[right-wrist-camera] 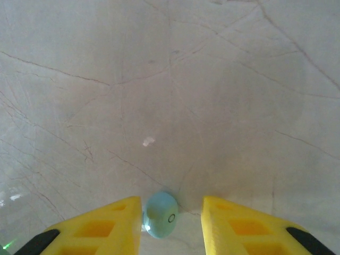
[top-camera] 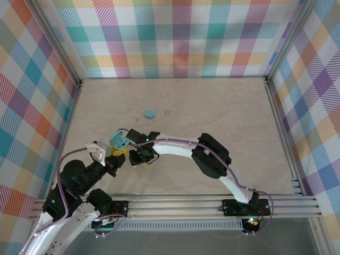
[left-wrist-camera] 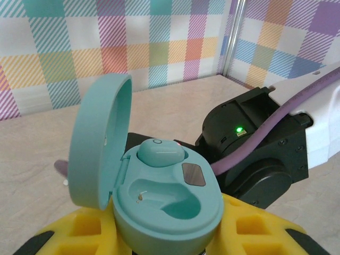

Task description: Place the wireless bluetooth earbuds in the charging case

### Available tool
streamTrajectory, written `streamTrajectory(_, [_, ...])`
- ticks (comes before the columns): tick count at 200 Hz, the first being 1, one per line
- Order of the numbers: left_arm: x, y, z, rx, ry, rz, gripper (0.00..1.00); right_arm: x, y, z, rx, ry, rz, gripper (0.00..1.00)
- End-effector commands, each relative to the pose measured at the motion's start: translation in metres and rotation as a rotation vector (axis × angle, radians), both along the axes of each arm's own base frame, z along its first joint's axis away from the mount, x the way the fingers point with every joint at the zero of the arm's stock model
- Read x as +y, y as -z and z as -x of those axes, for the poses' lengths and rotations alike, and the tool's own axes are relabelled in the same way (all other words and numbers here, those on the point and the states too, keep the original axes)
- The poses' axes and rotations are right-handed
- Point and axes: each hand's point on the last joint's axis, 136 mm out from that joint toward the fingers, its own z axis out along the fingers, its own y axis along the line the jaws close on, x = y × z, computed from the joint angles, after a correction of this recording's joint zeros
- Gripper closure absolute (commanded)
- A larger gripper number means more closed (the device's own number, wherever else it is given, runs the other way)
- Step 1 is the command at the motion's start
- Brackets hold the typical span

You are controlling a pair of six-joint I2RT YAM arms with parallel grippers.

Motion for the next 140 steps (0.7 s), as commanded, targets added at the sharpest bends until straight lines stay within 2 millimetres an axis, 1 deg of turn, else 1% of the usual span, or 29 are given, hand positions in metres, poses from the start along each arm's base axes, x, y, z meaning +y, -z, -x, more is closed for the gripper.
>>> streamTrajectory(1, [0.002,-0.012,0.002,-0.035,0.001,-0.001,0.93,0.000,0.003,0.005,-0.017,-0.039,0.049,0.63])
streamTrajectory(47, [0.003,-0.010,0.003,-0.032,0.001,-0.013,0.93,-0.001,0.006,0.009,-0.016,-0.051,0.068,0.63])
streamTrajectory(93, [0.001,-0.009,0.003,-0.029,0.007,-0.005,0.93,0.001,0.016,0.014,0.013,-0.064,0.085,0.66])
streamTrajectory(116, [0.001,-0.009,0.003,-0.026,0.010,-0.002,0.93,0.001,0.018,0.016,0.022,-0.065,0.087,0.71])
streamTrajectory(140, [0.001,-0.008,0.003,-0.025,0.009,0.000,0.93,0.000,0.015,0.016,0.019,-0.069,0.084,0.77])
